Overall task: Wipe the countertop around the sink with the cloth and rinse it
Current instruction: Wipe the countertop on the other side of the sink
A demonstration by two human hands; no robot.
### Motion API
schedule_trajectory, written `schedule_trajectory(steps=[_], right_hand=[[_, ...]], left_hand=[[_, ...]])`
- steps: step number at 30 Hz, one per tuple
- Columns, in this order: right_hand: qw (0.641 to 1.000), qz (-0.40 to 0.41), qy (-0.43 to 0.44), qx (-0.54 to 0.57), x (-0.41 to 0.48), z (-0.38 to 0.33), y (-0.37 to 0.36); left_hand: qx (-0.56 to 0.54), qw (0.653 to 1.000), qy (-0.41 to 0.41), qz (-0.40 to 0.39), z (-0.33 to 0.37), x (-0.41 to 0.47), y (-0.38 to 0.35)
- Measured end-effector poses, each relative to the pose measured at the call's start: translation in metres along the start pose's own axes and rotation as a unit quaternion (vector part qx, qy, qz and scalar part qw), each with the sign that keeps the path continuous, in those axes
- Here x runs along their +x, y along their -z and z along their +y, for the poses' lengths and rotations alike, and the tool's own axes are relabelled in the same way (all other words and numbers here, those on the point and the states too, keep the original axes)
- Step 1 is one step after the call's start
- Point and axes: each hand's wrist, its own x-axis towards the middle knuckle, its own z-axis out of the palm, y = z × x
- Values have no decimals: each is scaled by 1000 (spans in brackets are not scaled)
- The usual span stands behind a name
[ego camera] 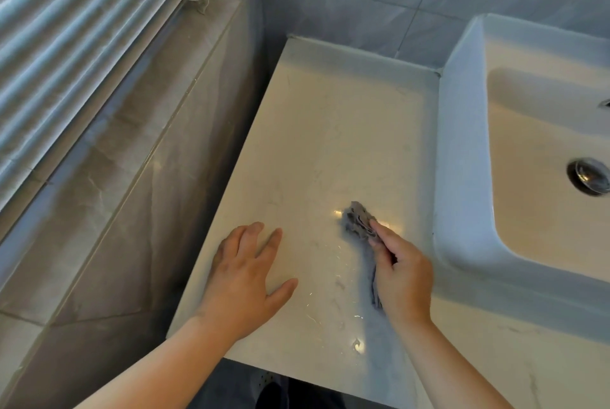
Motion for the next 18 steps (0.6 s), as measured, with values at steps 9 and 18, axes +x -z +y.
schedule_trajectory(steps=[9, 18], right_hand=[[965, 95, 37, -242, 8, 21, 30], [988, 103, -29, -115, -3, 18, 1]], left_hand=[[1, 1000, -4, 1, 2, 2, 4], [16, 1000, -3, -20, 2, 3, 8]])
